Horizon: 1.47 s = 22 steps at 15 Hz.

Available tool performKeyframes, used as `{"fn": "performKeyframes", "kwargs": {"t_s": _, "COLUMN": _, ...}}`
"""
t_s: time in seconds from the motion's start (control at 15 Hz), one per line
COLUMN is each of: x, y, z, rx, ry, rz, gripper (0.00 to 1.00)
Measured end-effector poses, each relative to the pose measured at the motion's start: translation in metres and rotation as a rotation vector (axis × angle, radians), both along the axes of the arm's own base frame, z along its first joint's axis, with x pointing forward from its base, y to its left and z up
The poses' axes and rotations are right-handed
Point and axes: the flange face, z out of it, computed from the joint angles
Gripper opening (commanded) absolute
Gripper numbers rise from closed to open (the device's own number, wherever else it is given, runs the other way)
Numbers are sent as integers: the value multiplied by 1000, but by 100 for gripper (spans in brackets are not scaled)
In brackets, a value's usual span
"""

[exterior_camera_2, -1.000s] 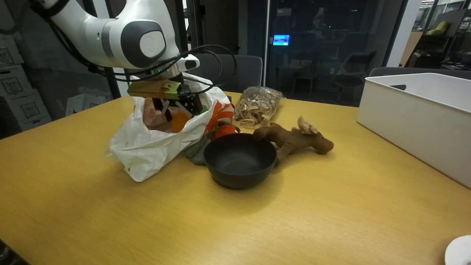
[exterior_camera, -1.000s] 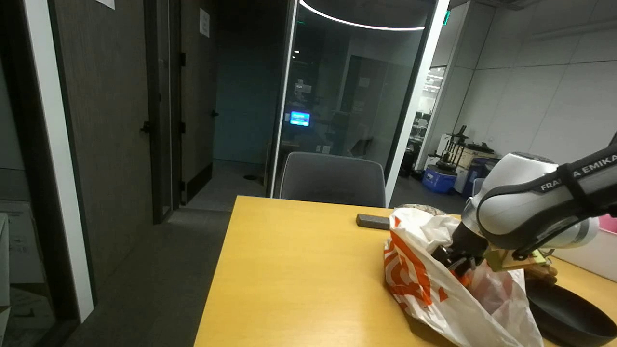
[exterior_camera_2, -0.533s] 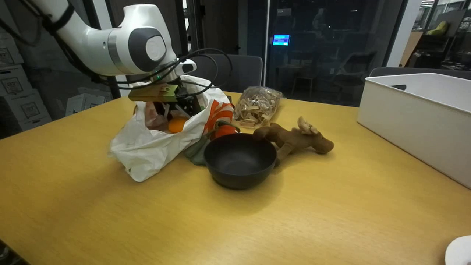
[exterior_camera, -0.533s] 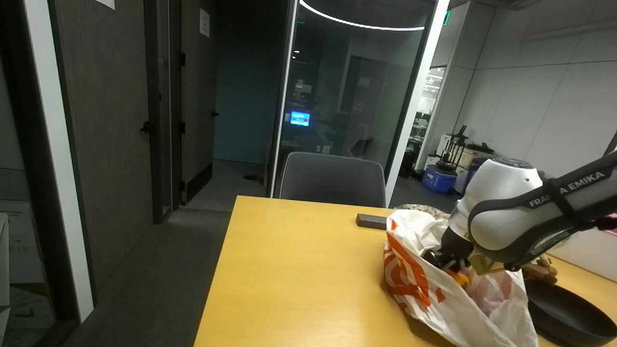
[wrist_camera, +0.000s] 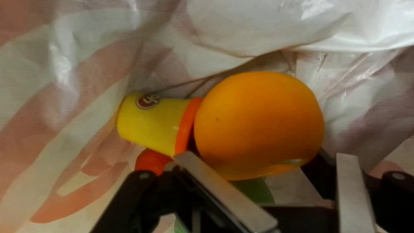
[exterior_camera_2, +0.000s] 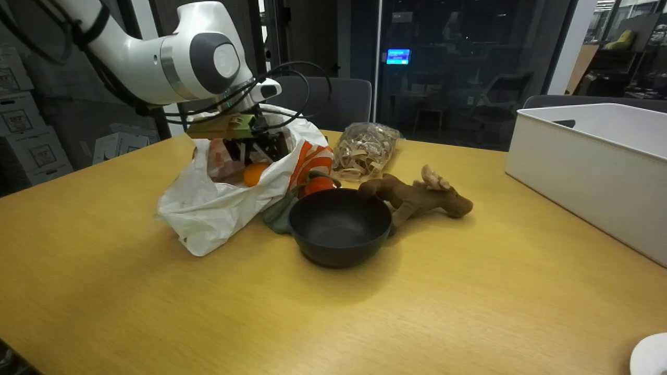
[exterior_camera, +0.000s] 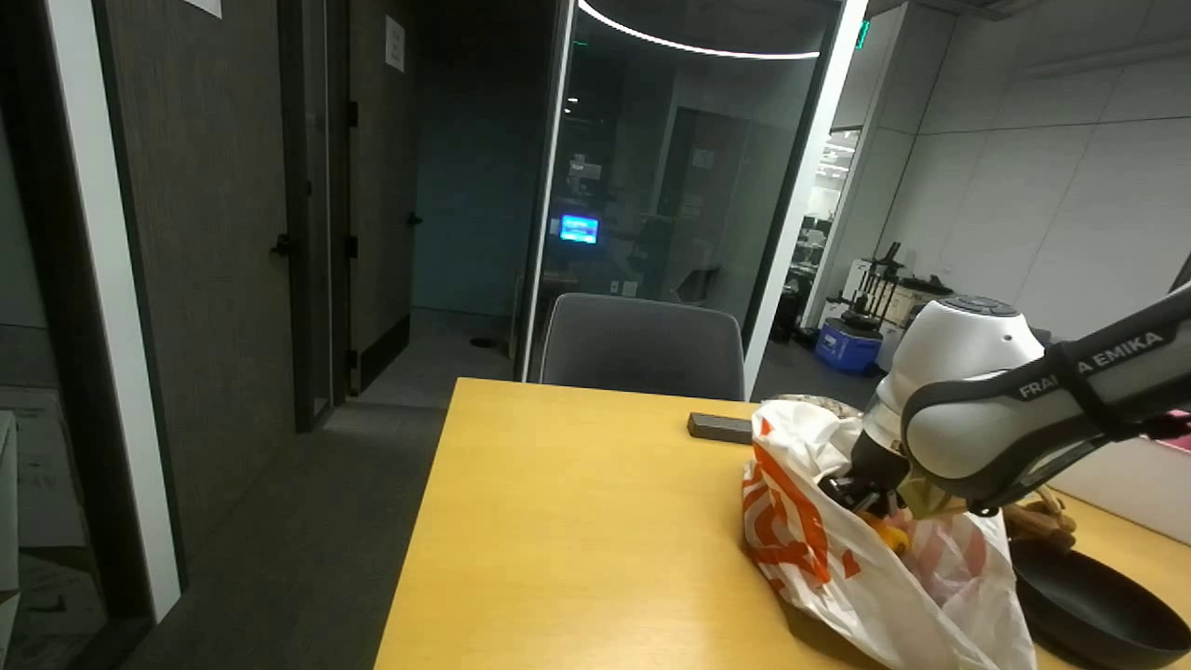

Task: Remove the fruits and container from the plastic and put them in the bowl.

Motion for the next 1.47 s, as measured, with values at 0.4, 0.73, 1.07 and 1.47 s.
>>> {"fn": "performKeyframes", "kwargs": {"t_s": 0.4, "x": -18, "y": -2, "z": 24, "rx": 72, "ry": 199, "rz": 58, "gripper": 53}}
{"fn": "performKeyframes", "kwargs": {"t_s": 0.73, "x": -43, "y": -27, "z": 88, "rx": 58, "ry": 305, "rz": 87, "gripper": 53}}
{"fn": "performKeyframes", "kwargs": {"t_s": 1.07, "x": -66, "y": -73, "z": 131, "rx": 42, "ry": 358, "rz": 13, "gripper": 53}}
{"fn": "performKeyframes", "kwargs": {"t_s": 1.47, "x": -87, "y": -186, "z": 137, "rx": -18, "ry": 366, "rz": -312, "gripper": 53}}
